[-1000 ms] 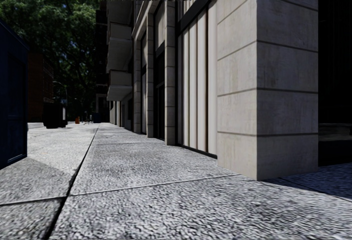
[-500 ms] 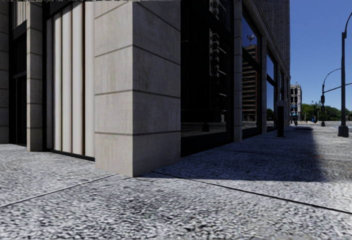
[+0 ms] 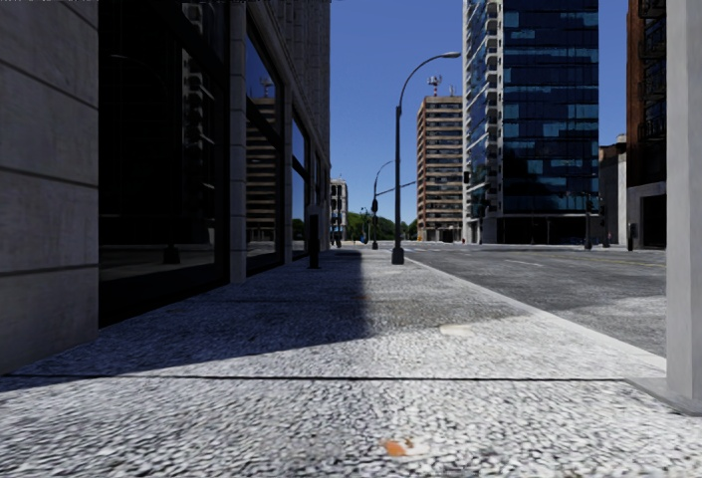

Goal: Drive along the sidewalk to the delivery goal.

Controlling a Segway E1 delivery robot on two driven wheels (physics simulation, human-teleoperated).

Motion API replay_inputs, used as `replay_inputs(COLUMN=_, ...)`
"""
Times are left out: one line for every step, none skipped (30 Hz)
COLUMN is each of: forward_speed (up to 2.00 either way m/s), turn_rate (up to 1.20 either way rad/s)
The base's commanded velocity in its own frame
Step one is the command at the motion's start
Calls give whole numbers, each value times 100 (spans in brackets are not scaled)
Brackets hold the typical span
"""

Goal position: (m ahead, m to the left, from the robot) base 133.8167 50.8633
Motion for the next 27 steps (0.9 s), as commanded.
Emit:
replay_inputs(forward_speed=0, turn_rate=-37)
replay_inputs(forward_speed=0, turn_rate=0)
replay_inputs(forward_speed=0, turn_rate=0)
replay_inputs(forward_speed=0, turn_rate=0)
replay_inputs(forward_speed=0, turn_rate=0)
replay_inputs(forward_speed=48, turn_rate=0)
replay_inputs(forward_speed=98, turn_rate=0)
replay_inputs(forward_speed=147, turn_rate=0)
replay_inputs(forward_speed=200, turn_rate=0)
replay_inputs(forward_speed=200, turn_rate=0)
replay_inputs(forward_speed=200, turn_rate=0)
replay_inputs(forward_speed=200, turn_rate=26)
replay_inputs(forward_speed=200, turn_rate=48)
replay_inputs(forward_speed=200, turn_rate=74)
replay_inputs(forward_speed=200, turn_rate=120)
replay_inputs(forward_speed=200, turn_rate=120)
replay_inputs(forward_speed=200, turn_rate=120)
replay_inputs(forward_speed=200, turn_rate=120)
replay_inputs(forward_speed=200, turn_rate=120)
replay_inputs(forward_speed=200, turn_rate=120)
replay_inputs(forward_speed=200, turn_rate=120)
replay_inputs(forward_speed=200, turn_rate=120)
replay_inputs(forward_speed=200, turn_rate=119)
replay_inputs(forward_speed=200, turn_rate=1)
replay_inputs(forward_speed=200, turn_rate=1)
replay_inputs(forward_speed=200, turn_rate=0)
replay_inputs(forward_speed=200, turn_rate=0)
